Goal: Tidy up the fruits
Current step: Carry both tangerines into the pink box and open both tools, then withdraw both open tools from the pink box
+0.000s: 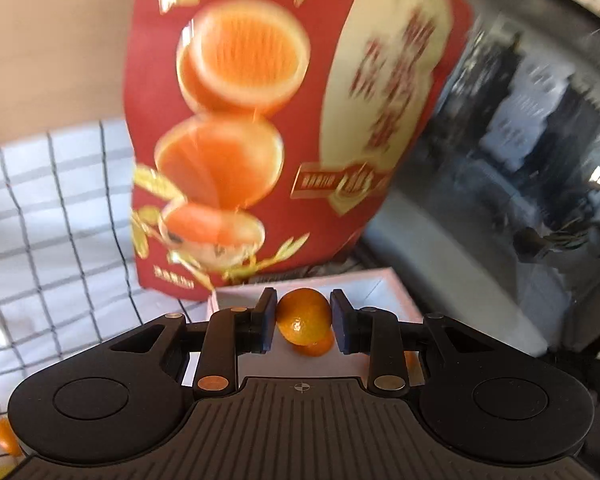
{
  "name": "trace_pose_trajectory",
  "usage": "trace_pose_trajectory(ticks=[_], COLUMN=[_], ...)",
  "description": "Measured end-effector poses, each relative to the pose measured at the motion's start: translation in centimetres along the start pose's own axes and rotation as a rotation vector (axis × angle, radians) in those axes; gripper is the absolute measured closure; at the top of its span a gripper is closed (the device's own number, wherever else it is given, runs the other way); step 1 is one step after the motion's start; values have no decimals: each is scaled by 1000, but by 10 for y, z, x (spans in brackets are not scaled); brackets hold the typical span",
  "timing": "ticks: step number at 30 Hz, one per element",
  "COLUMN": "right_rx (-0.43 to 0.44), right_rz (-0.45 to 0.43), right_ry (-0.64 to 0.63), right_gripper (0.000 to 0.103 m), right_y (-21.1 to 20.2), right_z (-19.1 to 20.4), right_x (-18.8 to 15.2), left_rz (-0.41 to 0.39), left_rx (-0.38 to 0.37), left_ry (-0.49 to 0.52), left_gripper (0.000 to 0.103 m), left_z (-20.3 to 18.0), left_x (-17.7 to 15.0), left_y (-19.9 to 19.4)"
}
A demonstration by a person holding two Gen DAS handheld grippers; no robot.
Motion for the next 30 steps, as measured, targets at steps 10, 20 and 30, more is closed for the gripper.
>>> trace_pose_trajectory(ticks=[10, 20, 30], right_rx=[-6, -8, 163], right_rz=[101, 65, 9], right_ry=[-31, -13, -141], right_gripper=[55, 41, 31], right_y=[59, 63, 25], right_z=[13, 15, 87], right_x=[-30, -23, -11], left_rz=[-40, -99, -58], left_rx=[-14, 128, 399], left_ry=[-36, -117, -301], left_gripper=[70, 70, 70], left_z=[24, 94, 167], left_x=[-13, -84, -193], left_y=[-12, -103, -183])
Point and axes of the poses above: each gripper's, at about its wrist camera, not at the fingertips, and y roughly the way its jaws point, z to its left, x to its top, the point moved 8 cm from there along y, roughly the way its jaws point, and after that the axes turned 4 degrees about -z, right-handed, at the moved point
